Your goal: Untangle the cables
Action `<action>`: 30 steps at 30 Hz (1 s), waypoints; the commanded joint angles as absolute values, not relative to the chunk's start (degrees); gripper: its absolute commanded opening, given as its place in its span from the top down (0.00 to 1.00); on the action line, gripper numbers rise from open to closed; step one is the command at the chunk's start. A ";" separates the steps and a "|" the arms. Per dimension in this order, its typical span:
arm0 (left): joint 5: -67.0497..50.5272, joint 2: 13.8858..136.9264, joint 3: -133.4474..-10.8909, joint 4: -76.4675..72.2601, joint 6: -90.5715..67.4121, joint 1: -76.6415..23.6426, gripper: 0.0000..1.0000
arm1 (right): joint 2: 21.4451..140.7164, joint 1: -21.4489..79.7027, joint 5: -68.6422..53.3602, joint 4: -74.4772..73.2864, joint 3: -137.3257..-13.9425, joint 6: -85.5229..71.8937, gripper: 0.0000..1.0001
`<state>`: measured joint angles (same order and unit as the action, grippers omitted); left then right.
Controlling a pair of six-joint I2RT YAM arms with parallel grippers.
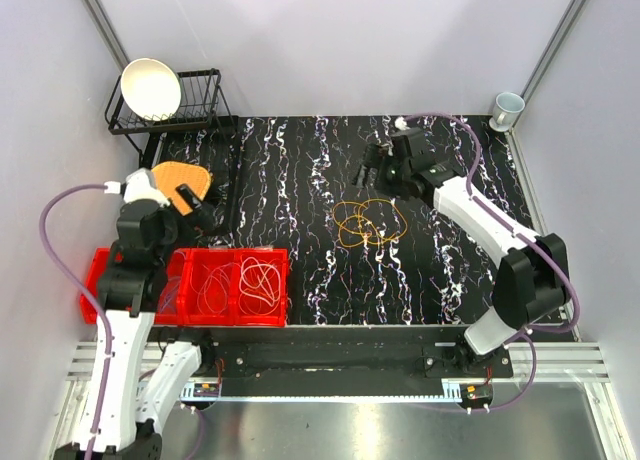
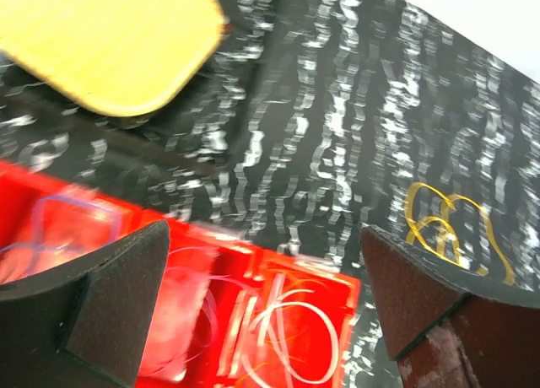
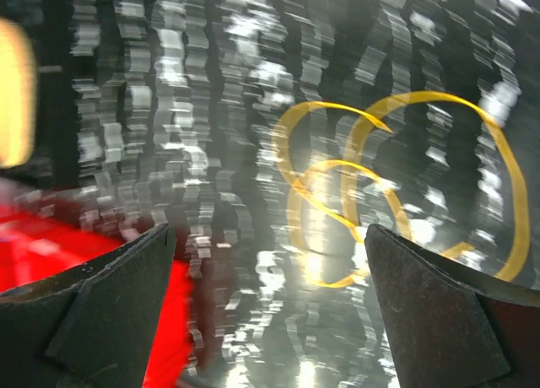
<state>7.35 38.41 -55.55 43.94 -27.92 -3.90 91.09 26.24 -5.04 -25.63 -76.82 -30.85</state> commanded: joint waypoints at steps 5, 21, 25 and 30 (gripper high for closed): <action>-0.10 48.41 -59.06 33.41 -30.93 -15.44 0.03 | 92.46 20.66 -6.32 -16.89 -68.38 -32.60 0.00; 12.57 88.49 -78.12 28.65 -31.29 -44.38 0.15 | 91.49 19.16 -6.86 -2.29 -53.88 -38.85 0.00; 11.43 97.10 -82.17 28.48 -27.09 -48.68 0.16 | 91.41 17.76 -7.03 -0.45 -51.42 -40.69 0.00; 10.37 105.36 -87.27 29.00 -24.08 -51.33 0.17 | 90.97 17.14 -7.29 -0.53 -50.45 -41.48 0.00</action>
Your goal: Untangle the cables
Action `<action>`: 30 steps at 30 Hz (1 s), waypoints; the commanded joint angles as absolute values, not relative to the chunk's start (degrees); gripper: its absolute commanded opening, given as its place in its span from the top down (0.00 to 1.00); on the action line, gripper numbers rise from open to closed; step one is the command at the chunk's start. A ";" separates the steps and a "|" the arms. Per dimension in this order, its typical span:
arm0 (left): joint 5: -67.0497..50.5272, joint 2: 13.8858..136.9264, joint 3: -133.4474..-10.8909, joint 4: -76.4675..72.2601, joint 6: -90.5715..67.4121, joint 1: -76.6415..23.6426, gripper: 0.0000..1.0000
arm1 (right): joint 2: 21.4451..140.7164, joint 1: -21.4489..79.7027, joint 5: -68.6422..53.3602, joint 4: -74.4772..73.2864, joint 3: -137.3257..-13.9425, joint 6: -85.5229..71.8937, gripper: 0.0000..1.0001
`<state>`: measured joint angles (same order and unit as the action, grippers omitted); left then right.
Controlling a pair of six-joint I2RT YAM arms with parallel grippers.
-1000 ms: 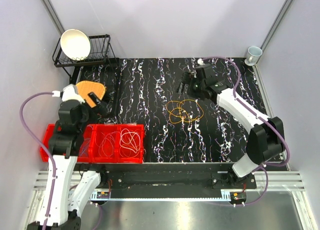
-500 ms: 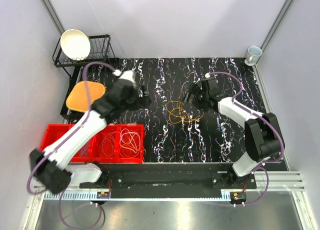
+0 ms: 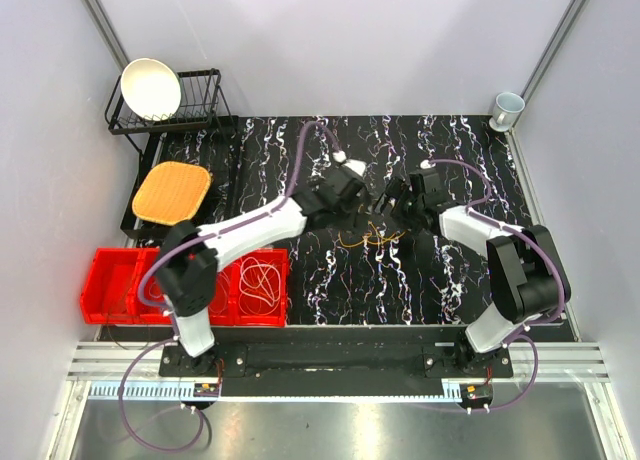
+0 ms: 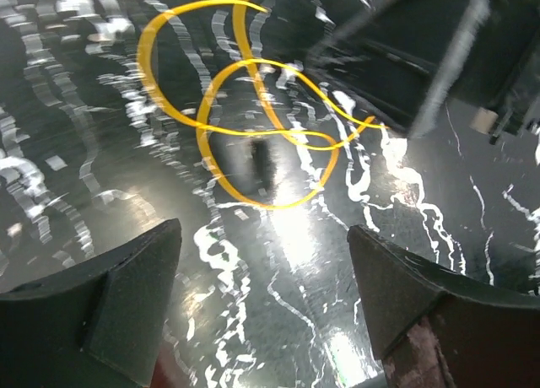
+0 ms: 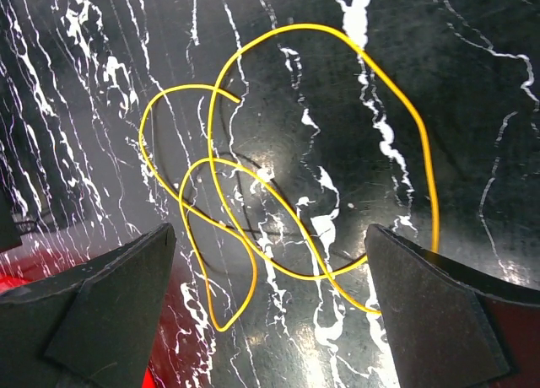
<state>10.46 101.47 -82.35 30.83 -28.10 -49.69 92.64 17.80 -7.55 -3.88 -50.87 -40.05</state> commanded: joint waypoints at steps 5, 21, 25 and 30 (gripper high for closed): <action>9.49 109.33 -88.24 28.30 -22.42 -52.21 0.22 | 91.58 16.35 -8.52 1.58 -50.27 -41.84 0.00; 12.65 118.65 -88.85 20.48 -21.62 -53.17 0.84 | 94.75 15.64 -13.01 3.51 -50.80 -42.63 0.00; 16.17 115.24 -91.67 26.43 -22.24 -53.09 1.00 | 94.22 15.29 -12.48 3.52 -50.45 -42.63 0.00; 19.42 99.86 -99.12 36.97 -20.92 -53.17 1.00 | 89.74 15.03 -10.37 5.35 -48.00 -42.63 0.00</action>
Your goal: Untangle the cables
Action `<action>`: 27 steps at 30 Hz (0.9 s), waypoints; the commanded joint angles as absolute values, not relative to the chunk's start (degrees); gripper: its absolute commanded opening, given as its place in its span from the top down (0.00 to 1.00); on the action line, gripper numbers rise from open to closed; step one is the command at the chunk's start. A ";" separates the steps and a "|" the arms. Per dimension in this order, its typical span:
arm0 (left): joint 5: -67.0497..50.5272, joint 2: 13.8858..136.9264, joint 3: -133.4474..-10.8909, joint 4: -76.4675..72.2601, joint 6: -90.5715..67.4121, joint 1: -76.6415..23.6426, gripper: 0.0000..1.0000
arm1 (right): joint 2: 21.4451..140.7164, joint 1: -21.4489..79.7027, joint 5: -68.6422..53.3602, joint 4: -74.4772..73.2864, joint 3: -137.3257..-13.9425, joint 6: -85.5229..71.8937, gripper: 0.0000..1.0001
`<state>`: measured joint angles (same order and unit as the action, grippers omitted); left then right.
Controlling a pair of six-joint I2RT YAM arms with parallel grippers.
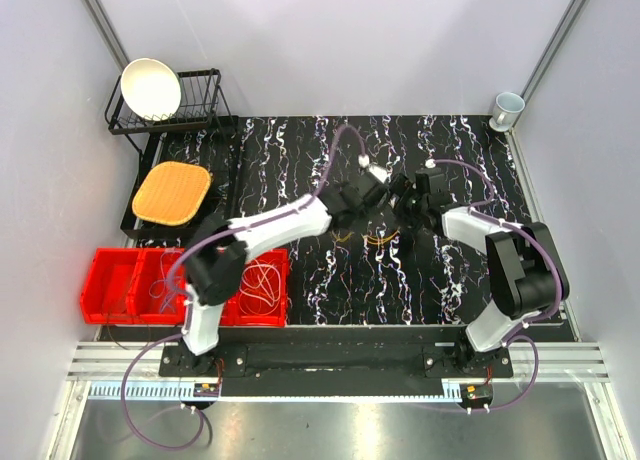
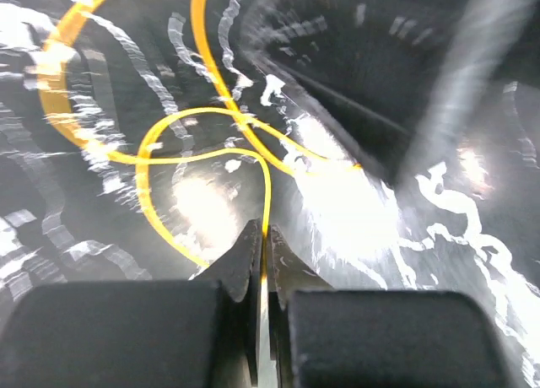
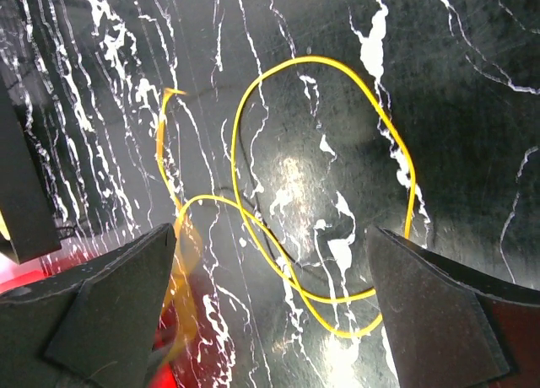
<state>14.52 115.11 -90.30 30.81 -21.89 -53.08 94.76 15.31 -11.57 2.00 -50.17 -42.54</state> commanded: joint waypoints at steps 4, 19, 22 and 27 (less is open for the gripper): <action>20.83 91.42 -102.22 40.78 -20.65 -53.09 1.00 | 86.93 15.03 -9.76 7.55 -45.97 -43.07 0.00; 18.29 97.79 -87.27 32.43 -25.13 -52.91 0.99 | 87.36 15.03 -13.18 10.20 -45.35 -43.24 0.00; 16.79 101.85 -88.41 32.34 -26.19 -52.91 0.99 | 87.97 14.94 -13.36 10.20 -45.61 -43.24 0.00; 16.69 102.31 -84.83 31.82 -30.23 -53.00 1.00 | 87.80 15.03 -13.18 9.67 -45.79 -43.15 0.00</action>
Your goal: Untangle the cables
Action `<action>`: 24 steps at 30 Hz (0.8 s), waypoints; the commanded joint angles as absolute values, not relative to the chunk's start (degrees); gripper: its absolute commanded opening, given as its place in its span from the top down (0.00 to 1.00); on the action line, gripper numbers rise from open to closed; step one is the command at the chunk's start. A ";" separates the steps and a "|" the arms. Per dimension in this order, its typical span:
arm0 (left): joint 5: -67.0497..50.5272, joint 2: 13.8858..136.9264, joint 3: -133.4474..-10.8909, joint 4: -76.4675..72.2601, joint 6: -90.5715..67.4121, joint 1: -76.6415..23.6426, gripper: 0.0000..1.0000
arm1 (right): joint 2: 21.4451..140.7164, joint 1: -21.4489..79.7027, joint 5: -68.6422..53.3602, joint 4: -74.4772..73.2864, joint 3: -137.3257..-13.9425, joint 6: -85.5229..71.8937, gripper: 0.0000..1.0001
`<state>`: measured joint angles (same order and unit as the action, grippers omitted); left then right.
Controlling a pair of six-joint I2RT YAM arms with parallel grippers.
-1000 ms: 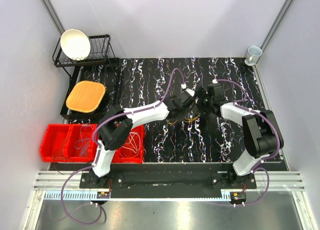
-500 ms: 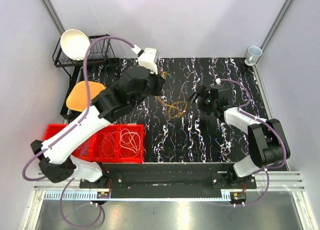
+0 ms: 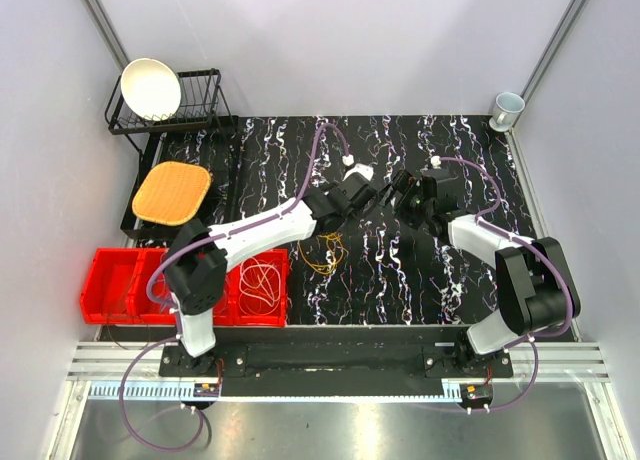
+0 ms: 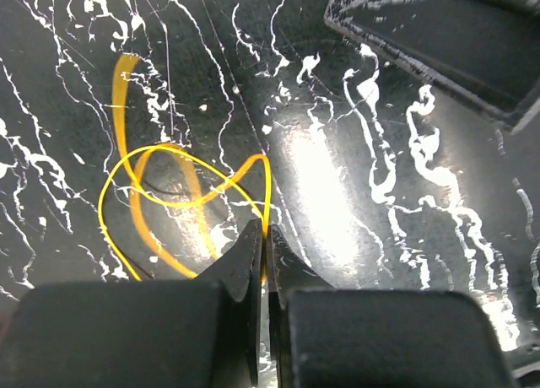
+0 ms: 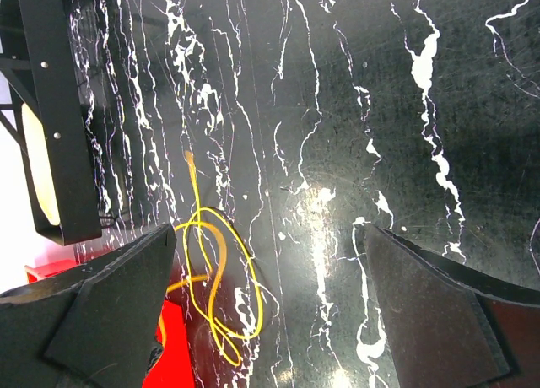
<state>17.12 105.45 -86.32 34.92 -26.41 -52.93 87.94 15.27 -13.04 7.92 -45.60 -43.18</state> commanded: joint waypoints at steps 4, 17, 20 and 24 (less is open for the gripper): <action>19.94 100.20 -81.22 31.90 -32.69 -53.09 0.97 | 88.42 14.85 -14.06 9.76 -46.05 -43.24 0.00; 26.02 93.26 -69.26 31.91 -41.47 -57.83 0.01 | 90.44 14.68 -15.55 10.02 -46.76 -43.51 0.00; 26.10 92.81 -68.64 31.64 -42.80 -58.71 0.01 | 91.05 14.68 -16.08 10.11 -46.93 -43.59 0.00; 27.51 95.26 -68.90 31.55 -42.89 -59.94 0.01 | 91.40 14.68 -16.17 10.20 -46.93 -43.68 0.00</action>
